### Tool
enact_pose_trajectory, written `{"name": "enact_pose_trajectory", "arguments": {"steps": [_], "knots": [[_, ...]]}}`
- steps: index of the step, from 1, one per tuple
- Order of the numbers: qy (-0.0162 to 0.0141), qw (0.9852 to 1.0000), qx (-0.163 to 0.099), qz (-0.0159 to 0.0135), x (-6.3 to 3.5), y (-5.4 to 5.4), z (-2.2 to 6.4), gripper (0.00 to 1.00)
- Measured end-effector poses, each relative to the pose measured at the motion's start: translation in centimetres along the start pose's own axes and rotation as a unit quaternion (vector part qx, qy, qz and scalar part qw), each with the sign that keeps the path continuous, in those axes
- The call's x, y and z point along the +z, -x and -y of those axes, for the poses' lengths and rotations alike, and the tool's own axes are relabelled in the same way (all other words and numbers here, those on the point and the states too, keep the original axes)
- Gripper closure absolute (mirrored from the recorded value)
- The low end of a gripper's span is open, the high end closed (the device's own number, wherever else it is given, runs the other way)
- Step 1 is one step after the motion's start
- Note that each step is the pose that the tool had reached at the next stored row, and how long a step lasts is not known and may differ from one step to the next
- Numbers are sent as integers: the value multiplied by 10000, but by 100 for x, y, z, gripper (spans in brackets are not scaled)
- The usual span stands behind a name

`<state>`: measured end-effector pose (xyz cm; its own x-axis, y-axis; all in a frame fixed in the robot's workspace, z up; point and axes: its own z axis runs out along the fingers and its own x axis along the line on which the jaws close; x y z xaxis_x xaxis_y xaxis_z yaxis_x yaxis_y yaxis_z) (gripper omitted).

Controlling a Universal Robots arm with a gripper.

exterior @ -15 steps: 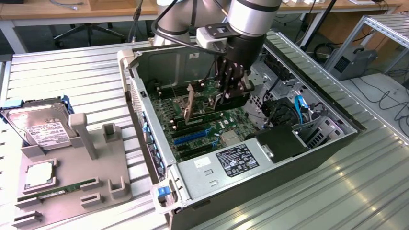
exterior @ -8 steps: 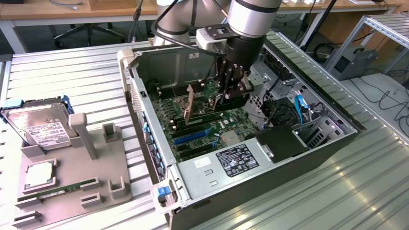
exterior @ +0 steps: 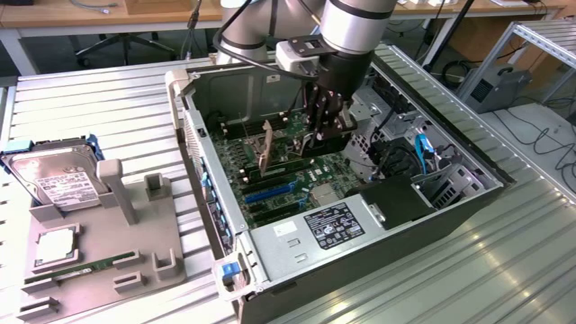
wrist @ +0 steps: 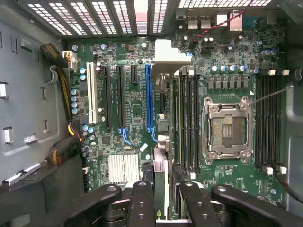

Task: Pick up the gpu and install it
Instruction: 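Insert the gpu into the slot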

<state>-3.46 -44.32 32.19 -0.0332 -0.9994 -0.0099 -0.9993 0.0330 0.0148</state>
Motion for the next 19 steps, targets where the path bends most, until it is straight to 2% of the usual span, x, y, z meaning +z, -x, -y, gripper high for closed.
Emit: {"name": "enact_pose_trajectory", "arguments": {"steps": [19], "knots": [[0,10000,0,0,31,-3,-25,74]]}}
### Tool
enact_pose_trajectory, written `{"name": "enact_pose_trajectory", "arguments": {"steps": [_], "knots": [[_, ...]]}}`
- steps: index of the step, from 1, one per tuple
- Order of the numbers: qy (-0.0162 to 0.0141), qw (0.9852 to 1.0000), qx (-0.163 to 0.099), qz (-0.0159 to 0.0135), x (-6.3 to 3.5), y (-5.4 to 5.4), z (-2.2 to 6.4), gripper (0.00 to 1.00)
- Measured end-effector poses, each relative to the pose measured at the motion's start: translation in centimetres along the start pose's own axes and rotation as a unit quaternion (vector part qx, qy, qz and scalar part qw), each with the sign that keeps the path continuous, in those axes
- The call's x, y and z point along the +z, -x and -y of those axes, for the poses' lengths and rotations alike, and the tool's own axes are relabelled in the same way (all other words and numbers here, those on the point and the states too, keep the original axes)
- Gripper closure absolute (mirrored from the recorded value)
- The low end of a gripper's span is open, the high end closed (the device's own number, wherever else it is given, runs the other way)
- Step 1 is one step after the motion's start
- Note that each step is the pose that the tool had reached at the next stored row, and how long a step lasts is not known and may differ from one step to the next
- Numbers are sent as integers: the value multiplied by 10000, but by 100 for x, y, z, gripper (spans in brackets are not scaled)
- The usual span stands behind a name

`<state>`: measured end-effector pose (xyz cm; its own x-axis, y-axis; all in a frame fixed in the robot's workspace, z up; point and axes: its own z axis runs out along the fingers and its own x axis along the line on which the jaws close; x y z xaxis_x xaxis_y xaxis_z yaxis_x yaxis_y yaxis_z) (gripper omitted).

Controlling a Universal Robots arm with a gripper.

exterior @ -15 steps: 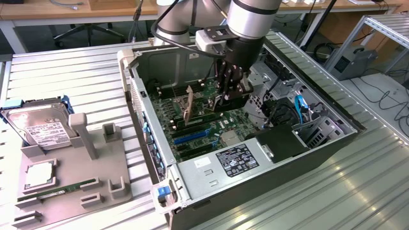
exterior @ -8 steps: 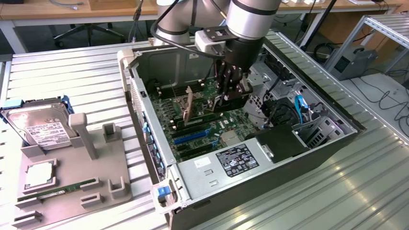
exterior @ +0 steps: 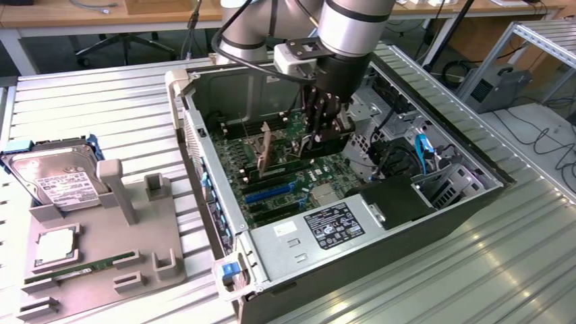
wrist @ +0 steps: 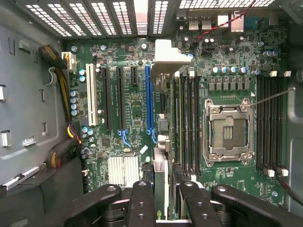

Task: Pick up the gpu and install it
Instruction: 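Insert the gpu into the slot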

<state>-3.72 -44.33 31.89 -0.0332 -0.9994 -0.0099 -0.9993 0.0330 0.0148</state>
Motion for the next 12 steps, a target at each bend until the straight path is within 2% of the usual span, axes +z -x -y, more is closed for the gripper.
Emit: {"name": "enact_pose_trajectory", "arguments": {"steps": [12], "knots": [[0,10000,0,0,21,-3,-19,74]]}}
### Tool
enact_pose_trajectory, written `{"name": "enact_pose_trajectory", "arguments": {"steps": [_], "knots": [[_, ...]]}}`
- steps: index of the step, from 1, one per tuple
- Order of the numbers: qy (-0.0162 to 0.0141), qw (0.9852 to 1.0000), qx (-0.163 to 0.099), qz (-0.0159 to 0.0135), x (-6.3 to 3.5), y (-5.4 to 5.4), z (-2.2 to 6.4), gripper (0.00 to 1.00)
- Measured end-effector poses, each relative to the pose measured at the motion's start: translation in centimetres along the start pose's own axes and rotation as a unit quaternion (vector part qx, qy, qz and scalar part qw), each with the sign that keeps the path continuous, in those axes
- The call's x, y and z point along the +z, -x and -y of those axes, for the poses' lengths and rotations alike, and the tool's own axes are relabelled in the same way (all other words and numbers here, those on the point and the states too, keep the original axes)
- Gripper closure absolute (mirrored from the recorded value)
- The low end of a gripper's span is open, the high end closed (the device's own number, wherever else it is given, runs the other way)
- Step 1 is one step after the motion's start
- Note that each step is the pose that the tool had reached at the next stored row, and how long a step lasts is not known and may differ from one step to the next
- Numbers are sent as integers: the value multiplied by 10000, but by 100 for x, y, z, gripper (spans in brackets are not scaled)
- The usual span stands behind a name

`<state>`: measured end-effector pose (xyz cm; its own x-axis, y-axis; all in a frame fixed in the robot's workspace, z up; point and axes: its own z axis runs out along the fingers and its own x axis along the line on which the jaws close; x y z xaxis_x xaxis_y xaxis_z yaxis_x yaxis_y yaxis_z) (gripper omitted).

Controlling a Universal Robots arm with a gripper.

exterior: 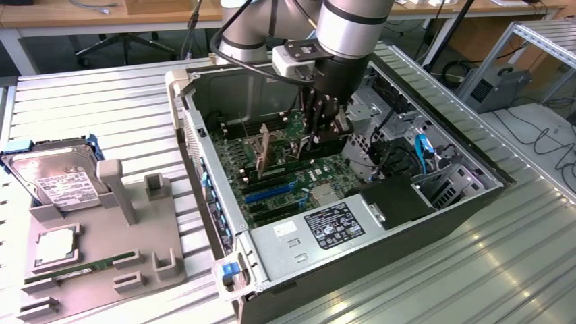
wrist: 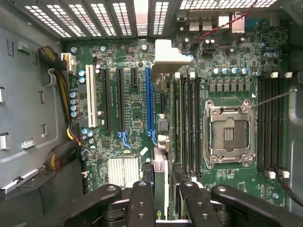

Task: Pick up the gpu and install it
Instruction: 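Insert the gpu into the slot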

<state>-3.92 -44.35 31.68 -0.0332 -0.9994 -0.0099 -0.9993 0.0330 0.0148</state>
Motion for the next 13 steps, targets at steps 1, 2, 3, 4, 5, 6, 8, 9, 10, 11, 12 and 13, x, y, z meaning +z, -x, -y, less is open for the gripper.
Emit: {"name": "enact_pose_trajectory", "arguments": {"steps": [1,2,3,4,5,6,8,9,10,11,12,13], "knots": [[0,10000,0,0,1,0,-2,74],[0,10000,0,0,4,-1,-3,74],[0,10000,0,0,5,-1,-5,74],[0,10000,0,0,6,-1,-6,74],[0,10000,0,0,8,-2,-8,74],[0,10000,0,0,10,-2,-11,74],[0,10000,0,0,14,-3,-15,74],[0,10000,0,0,15,-3,-16,74],[0,10000,0,0,17,-4,-18,74],[0,10000,0,0,18,-4,-20,74],[0,10000,0,0,20,-4,-21,74],[0,10000,0,0,21,-4,-23,74]]}}
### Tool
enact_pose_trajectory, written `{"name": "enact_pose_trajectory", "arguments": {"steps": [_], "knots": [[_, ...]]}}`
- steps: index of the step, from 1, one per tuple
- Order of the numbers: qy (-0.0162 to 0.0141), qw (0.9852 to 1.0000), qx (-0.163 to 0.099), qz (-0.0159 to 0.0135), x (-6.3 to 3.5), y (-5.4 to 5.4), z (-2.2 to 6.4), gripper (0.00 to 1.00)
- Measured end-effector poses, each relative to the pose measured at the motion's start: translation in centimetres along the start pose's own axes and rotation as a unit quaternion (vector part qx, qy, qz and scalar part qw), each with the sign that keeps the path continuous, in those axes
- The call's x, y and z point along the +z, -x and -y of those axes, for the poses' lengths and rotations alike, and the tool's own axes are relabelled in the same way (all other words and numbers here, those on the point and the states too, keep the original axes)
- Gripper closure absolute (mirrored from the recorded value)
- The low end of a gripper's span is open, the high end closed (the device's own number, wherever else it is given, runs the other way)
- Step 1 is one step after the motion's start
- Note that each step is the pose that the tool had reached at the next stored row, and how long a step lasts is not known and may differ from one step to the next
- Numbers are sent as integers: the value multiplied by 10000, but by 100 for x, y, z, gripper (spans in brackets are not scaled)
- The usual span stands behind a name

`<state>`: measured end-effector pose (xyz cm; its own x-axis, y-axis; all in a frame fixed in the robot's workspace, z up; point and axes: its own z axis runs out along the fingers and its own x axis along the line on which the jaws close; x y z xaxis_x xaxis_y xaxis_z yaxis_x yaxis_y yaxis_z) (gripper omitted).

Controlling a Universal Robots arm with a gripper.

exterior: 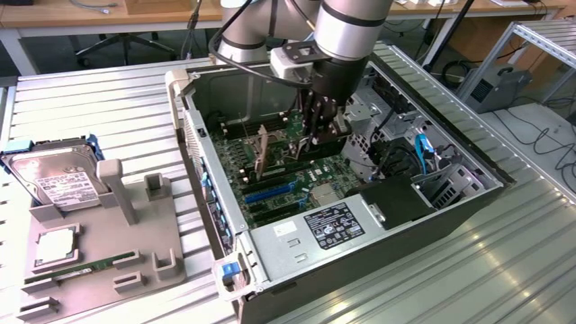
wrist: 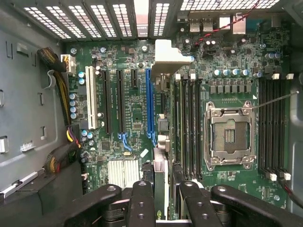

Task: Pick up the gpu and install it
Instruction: 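Insert the gpu into the slot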

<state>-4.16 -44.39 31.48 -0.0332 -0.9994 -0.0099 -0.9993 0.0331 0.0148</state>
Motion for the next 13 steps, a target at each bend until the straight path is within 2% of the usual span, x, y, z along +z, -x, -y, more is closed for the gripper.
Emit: {"name": "enact_pose_trajectory", "arguments": {"steps": [13], "knots": [[0,10000,0,0,20,-2,-23,74]]}}
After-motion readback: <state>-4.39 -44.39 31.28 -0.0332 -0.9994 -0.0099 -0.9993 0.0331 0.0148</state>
